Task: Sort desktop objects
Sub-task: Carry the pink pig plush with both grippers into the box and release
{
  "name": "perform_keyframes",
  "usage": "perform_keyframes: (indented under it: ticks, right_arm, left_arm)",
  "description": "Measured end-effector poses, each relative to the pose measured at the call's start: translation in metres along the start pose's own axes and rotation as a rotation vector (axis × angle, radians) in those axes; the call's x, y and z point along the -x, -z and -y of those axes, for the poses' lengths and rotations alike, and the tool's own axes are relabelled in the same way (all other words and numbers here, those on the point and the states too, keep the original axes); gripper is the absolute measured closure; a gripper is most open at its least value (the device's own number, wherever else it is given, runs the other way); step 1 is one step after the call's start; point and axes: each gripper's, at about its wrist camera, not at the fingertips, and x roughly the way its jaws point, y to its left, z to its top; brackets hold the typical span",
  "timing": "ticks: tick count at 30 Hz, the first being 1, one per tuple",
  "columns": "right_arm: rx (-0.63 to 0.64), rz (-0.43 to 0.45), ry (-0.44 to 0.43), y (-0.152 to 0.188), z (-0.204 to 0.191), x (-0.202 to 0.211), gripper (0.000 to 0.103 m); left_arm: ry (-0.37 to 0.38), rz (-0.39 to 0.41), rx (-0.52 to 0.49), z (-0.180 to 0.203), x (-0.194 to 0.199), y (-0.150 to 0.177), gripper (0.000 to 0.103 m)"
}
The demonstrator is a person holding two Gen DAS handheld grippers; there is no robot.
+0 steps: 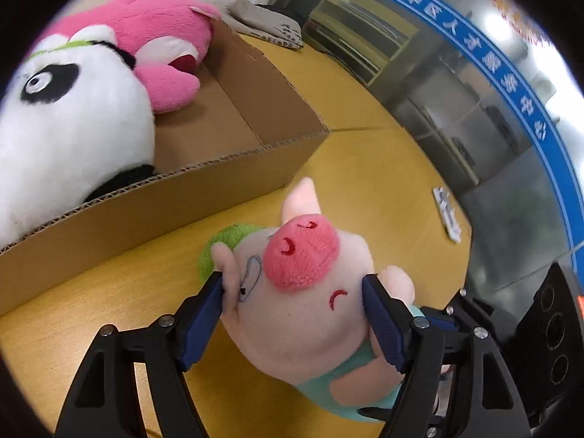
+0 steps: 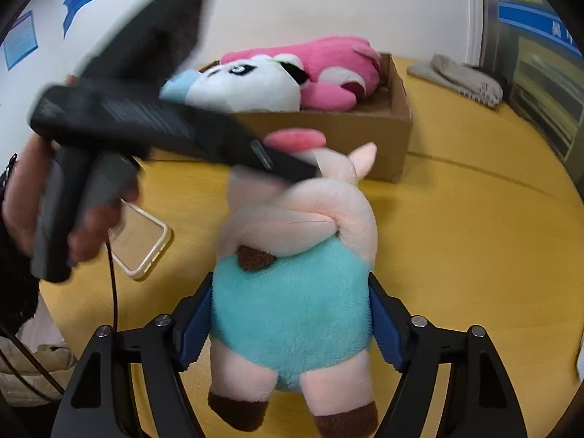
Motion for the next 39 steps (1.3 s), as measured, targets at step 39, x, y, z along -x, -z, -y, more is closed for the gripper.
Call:
perform_keyframes:
  ticks: [39]
  right_arm:
    - [0.029, 0.120, -0.048, -0.172, 0.070, -0.077, 0.042]
  left_arm:
    - [-0.169, -0.025, -0.216, -0.057, -0.019, -0.171, 0.046]
